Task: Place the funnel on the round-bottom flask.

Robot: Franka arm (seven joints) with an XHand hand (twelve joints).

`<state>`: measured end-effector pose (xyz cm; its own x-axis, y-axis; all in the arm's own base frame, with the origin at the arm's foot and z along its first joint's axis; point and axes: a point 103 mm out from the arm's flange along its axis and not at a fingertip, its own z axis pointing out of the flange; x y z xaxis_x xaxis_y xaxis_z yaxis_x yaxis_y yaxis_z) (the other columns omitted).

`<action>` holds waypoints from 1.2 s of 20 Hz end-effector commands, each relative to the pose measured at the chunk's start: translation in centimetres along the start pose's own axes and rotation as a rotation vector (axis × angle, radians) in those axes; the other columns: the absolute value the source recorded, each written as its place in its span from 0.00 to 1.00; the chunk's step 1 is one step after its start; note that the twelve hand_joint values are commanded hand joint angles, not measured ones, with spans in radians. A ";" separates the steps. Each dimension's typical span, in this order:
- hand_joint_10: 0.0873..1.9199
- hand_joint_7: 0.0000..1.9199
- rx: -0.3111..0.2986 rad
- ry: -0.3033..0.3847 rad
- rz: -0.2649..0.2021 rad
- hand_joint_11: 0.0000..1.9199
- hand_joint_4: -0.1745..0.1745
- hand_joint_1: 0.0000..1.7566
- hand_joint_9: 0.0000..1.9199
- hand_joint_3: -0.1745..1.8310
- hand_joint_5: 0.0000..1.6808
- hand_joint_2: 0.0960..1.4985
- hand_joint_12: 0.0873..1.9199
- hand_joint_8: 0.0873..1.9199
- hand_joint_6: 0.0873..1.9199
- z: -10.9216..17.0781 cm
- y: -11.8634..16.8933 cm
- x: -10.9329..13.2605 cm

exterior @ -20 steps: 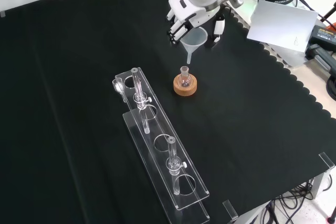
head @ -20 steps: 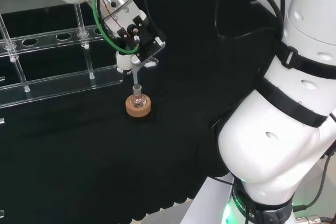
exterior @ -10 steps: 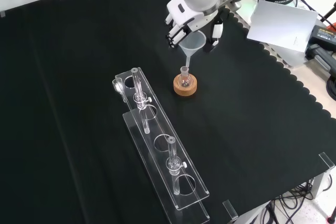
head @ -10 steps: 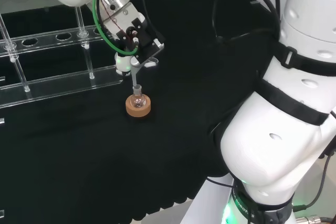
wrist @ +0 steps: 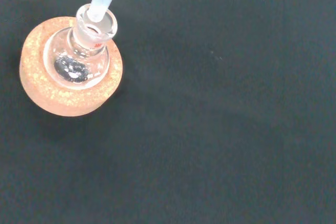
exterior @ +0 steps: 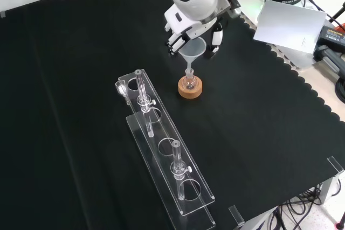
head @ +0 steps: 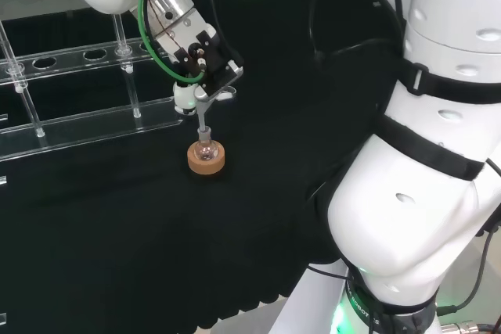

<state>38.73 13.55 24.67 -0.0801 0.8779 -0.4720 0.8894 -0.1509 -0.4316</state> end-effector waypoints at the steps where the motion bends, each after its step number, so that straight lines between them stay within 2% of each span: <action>1: 0.14 0.41 0.010 0.010 0.005 0.38 0.47 0.41 0.56 0.36 0.43 0.54 0.60 0.31 0.36 0.3 0.6 -0.3; 6: 0.15 0.41 0.016 0.005 0.009 0.38 0.46 0.41 0.56 0.36 0.43 0.54 0.60 0.31 0.36 0.7 1.0 -0.3; 12: 0.15 0.40 0.023 0.031 -0.010 0.38 0.46 0.41 0.56 0.36 0.43 0.54 0.60 0.31 0.37 1.4 1.4 -0.5; 24: 0.15 0.40 0.038 0.027 -0.035 0.37 0.46 0.41 0.56 0.36 0.44 0.54 0.60 0.31 0.37 1.8 1.5 1.0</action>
<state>39.28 12.97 22.34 -0.0925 0.8947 -0.4369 0.8710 -0.1400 -0.4710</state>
